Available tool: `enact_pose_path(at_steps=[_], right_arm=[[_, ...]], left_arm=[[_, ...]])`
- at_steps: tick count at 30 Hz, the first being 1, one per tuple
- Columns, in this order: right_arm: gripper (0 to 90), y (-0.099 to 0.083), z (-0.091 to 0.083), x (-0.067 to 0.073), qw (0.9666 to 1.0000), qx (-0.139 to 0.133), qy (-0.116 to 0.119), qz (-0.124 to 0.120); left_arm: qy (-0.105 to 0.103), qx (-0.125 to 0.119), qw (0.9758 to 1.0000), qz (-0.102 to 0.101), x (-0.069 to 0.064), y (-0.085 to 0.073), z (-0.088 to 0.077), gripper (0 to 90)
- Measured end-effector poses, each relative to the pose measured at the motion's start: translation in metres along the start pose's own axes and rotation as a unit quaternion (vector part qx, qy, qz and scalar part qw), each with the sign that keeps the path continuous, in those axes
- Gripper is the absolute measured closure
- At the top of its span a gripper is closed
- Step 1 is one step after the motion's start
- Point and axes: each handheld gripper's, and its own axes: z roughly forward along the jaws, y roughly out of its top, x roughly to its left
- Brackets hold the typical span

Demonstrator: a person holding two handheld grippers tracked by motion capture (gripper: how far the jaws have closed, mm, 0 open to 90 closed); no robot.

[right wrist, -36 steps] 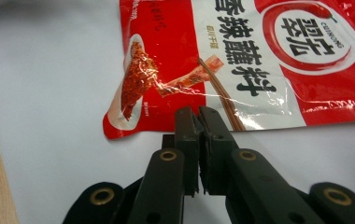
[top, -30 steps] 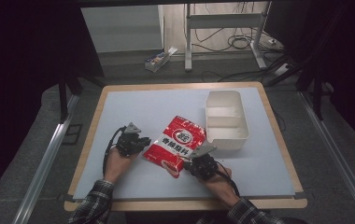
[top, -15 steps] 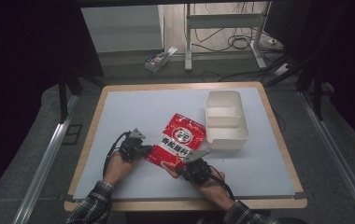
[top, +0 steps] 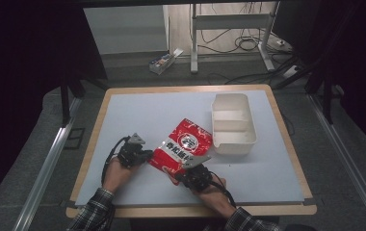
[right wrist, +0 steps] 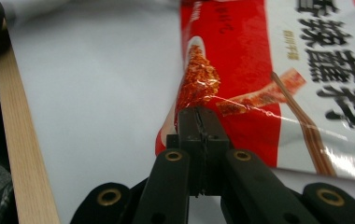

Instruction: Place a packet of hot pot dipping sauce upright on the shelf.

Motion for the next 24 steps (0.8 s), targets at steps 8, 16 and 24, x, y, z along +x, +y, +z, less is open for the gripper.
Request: enact_pose_path(at_steps=[8,16,24], right_arm=[[89.9,0.013,0.018,0.012,0.9999,-0.001,0.011,-0.012],[75.7,-0.001,-0.013,-0.008,0.9996,0.016,-0.021,-0.008],[53.6,-0.017,-0.060,-0.035,0.9966,0.013,-0.080,0.012]], left_arm=[[0.015,-0.031,0.9992,-0.021,0.008,-0.003,-0.012,72.4],[0.013,-0.061,0.9977,-0.025,0.005,-0.011,-0.021,48.0],[0.031,-0.065,0.9974,0.000,-0.007,-0.020,-0.028,26.0]])
